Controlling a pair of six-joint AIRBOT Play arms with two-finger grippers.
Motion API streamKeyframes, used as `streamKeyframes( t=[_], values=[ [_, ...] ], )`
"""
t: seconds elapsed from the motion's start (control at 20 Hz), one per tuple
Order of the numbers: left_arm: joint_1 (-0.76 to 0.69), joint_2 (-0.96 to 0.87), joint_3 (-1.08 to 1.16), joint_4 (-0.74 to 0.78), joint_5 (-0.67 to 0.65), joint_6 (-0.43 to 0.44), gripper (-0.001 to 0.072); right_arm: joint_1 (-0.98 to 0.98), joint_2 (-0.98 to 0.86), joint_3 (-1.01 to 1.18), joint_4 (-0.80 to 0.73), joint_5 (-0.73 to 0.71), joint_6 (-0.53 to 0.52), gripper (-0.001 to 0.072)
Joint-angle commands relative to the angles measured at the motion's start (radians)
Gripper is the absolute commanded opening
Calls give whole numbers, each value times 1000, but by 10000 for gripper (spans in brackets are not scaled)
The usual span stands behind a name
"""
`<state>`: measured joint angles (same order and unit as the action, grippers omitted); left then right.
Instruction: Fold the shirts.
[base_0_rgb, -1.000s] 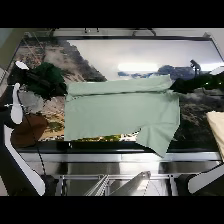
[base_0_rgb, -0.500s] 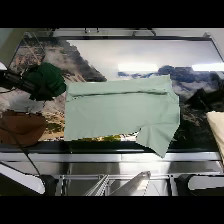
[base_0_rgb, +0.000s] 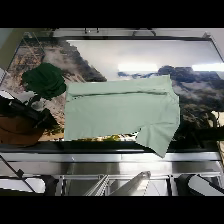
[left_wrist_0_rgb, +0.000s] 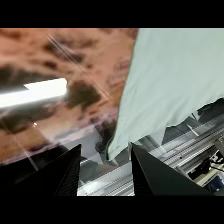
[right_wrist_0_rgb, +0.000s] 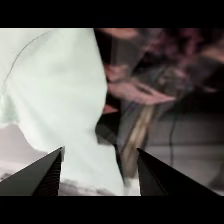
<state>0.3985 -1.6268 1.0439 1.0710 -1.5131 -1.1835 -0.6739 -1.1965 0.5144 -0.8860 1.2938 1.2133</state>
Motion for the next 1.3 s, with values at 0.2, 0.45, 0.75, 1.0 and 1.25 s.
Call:
streamKeyframes(
  t=[0.2, 0.45, 0.75, 1.0, 1.25],
  values=[
    [-2, 10, -100, -31, 135, 14, 331, 169, -63, -175, 377, -368, -244, 426],
    [-58, -7, -99, -128, 159, 50, 331, 198, -83, -174, 532, -343, -362, 30],
    [-199, -99, -70, -121, 112, 49, 263, 198, -68, -174, 533, -308, -368, 30],
    [-206, -98, -21, -125, 61, 37, 180, 198, -31, -174, 532, -269, -377, 30],
    [-148, -81, -25, -125, -51, 42, 15, 195, 61, -165, 509, -172, -368, 29]
  ],
)
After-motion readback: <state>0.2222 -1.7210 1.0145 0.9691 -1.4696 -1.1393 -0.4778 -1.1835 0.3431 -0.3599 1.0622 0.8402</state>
